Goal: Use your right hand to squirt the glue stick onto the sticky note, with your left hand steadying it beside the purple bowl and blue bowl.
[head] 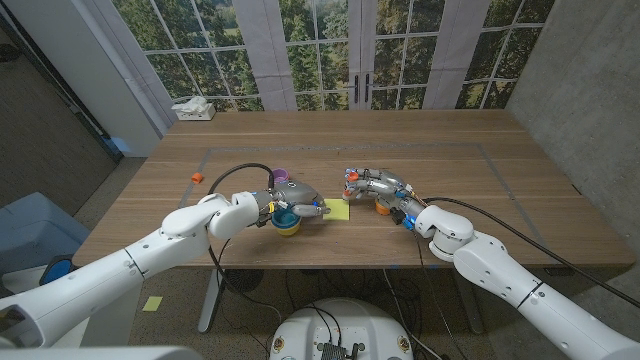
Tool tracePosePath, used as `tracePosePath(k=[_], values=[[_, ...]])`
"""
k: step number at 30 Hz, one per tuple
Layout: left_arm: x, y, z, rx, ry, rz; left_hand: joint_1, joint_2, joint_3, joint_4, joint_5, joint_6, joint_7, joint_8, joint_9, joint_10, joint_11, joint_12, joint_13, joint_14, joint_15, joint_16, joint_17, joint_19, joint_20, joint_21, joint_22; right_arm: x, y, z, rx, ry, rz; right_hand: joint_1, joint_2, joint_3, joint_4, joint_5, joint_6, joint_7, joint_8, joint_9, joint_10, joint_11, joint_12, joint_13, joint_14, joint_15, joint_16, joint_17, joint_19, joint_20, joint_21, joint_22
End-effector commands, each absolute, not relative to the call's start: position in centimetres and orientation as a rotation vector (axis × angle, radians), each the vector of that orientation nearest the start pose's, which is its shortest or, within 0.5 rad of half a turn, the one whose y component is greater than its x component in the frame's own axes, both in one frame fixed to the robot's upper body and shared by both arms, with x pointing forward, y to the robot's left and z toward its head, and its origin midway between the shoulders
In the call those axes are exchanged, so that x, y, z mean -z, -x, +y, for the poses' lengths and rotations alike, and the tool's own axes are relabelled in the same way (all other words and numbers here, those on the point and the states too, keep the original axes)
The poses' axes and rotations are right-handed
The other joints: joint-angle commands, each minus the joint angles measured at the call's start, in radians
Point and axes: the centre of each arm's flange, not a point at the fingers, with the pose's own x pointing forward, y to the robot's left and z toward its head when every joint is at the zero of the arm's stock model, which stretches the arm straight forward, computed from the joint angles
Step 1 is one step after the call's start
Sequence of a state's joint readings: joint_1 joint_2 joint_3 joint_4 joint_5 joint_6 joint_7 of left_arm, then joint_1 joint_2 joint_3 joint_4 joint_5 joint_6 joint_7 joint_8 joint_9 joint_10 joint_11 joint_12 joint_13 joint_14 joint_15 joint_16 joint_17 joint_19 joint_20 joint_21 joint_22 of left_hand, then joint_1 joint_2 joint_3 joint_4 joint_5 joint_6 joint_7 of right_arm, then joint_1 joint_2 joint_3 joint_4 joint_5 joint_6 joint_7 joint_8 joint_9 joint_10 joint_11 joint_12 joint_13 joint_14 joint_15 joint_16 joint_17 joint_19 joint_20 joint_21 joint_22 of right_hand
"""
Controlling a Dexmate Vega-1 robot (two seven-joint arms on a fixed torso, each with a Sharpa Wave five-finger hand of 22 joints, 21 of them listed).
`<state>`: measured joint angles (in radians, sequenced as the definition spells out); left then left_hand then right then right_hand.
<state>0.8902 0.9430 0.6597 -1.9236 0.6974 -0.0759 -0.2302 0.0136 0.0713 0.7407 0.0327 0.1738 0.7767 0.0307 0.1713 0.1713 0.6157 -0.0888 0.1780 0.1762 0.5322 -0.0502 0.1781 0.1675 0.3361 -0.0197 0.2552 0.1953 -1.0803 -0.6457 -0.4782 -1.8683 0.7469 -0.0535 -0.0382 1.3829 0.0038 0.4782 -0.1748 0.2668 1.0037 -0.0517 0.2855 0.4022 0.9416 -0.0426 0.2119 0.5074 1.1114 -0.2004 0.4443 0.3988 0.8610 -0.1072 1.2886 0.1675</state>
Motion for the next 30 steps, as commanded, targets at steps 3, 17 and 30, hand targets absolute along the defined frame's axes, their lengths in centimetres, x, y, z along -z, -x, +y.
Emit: tracePosePath(k=[3,17,30], values=[[8.2,-53.9,16.9,0.460,-1.764,-0.653,-0.010,-0.003,-0.004,0.003,-0.002,0.009,0.003,0.010,0.005,0.002,-0.005,0.005,0.003,-0.004,-0.101,-0.001,0.002,-0.005,0.000,-0.004,-0.001,8.9,-55.9,-15.2,-0.523,0.030,-0.328,-0.006,-0.006,0.007,0.001,0.006,0.114,0.110,0.001,0.002,0.038,0.034,0.002,0.004,0.001,-0.023,-0.001,0.003,0.009,-0.105,-0.004,0.003],[8.0,-54.1,17.3,0.456,-1.769,-0.638,-0.008,-0.003,-0.005,0.003,-0.001,0.008,0.002,0.010,0.004,-0.002,-0.006,0.005,0.003,-0.008,-0.101,-0.002,0.002,-0.006,0.000,-0.005,-0.001,8.9,-56.0,-14.5,-0.522,0.064,-0.301,-0.008,-0.005,0.012,0.001,0.008,0.117,0.113,-0.001,0.004,0.045,0.039,0.004,0.004,0.007,-0.023,0.000,0.003,0.012,-0.105,-0.005,0.003],[7.8,-54.6,17.4,0.447,-1.779,-0.618,-0.010,-0.008,-0.008,0.004,-0.002,0.000,0.005,0.009,0.004,-0.007,-0.007,0.005,0.003,-0.018,-0.099,-0.003,0.002,-0.012,0.001,-0.008,-0.002,9.1,-56.1,-13.7,-0.546,0.062,-0.283,-0.011,-0.006,0.019,0.001,0.013,0.122,0.117,-0.001,0.008,0.054,0.044,0.006,0.005,0.018,-0.023,0.004,0.007,0.020,-0.105,-0.004,0.004]])
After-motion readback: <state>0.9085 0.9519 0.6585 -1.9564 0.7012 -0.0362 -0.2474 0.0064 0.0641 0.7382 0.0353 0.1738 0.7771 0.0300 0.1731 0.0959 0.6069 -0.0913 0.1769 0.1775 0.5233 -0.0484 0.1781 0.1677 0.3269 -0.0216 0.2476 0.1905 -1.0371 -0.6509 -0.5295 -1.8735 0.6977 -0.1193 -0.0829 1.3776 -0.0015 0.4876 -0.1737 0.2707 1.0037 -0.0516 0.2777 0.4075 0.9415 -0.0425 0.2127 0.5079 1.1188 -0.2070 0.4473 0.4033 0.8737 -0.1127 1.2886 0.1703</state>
